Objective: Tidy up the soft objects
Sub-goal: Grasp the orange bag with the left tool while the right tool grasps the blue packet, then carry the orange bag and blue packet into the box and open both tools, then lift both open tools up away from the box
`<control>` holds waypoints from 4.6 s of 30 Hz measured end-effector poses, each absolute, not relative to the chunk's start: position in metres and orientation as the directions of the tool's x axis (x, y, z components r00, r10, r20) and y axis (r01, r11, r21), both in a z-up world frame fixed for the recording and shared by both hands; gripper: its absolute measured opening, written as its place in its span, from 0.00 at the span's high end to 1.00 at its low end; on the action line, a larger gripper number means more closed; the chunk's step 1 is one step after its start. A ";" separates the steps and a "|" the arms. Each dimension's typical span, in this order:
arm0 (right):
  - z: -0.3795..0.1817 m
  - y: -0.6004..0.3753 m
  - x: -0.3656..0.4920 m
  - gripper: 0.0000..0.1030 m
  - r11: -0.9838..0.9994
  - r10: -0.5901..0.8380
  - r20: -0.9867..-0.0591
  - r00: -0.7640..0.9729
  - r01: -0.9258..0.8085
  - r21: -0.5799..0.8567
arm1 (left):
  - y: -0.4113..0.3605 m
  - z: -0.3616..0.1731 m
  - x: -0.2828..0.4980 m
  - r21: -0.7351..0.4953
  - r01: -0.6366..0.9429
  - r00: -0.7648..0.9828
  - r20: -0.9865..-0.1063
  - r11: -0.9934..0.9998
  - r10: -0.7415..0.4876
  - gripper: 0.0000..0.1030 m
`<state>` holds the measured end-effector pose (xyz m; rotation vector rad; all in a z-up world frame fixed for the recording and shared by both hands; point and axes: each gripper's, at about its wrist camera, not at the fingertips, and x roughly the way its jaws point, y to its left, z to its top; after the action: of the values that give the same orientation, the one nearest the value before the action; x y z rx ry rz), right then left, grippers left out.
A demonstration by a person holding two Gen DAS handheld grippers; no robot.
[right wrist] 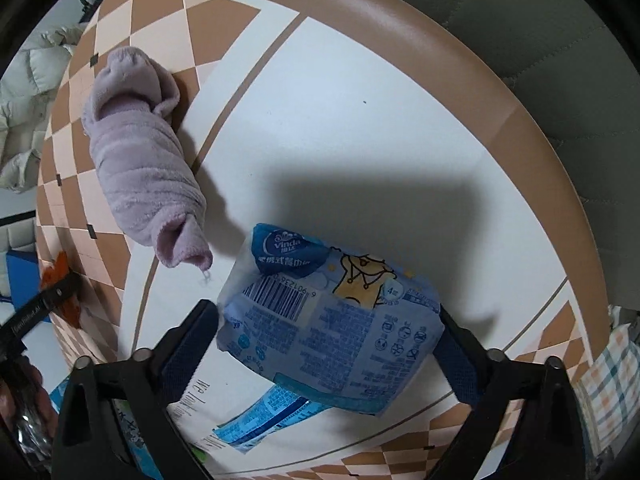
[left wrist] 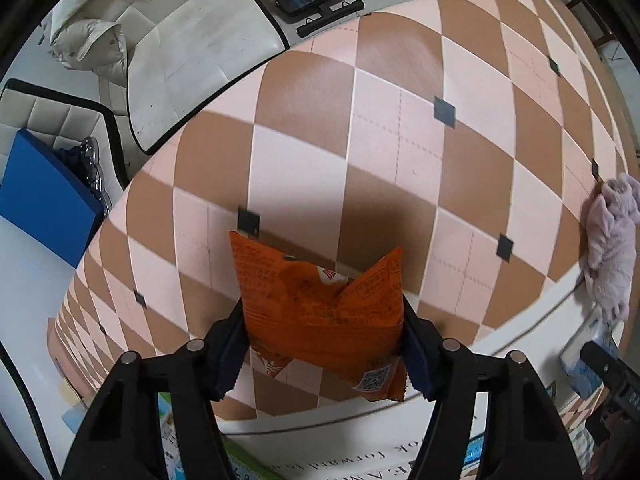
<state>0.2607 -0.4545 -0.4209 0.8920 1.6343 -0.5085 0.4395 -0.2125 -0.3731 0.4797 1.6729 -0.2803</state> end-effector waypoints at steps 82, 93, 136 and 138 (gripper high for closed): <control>-0.208 -0.095 0.275 0.54 0.943 0.333 -0.939 0.092 -0.051 0.329 | 0.100 -0.161 0.272 -0.034 -0.036 0.204 -0.979 0.999 -0.026 0.39; -0.273 0.034 0.340 0.54 0.985 0.169 -0.985 0.030 -0.045 0.168 | 0.244 -0.234 0.316 0.044 -0.197 0.069 -0.996 0.979 0.058 0.39; -0.264 0.071 0.273 0.00 0.991 0.080 -0.990 0.114 -0.113 0.067 | 0.239 -0.217 0.236 -0.039 -0.170 0.168 -0.986 0.985 -0.010 0.05; -0.254 0.069 0.259 0.00 0.991 0.081 -0.987 0.138 -0.116 0.065 | 0.236 -0.208 0.221 -0.020 -0.166 0.198 -0.980 0.986 0.014 0.05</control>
<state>0.2591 0.0688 -0.2541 -0.0292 1.4248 0.1431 0.2209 0.2361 -0.2078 -0.1311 1.3673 0.1266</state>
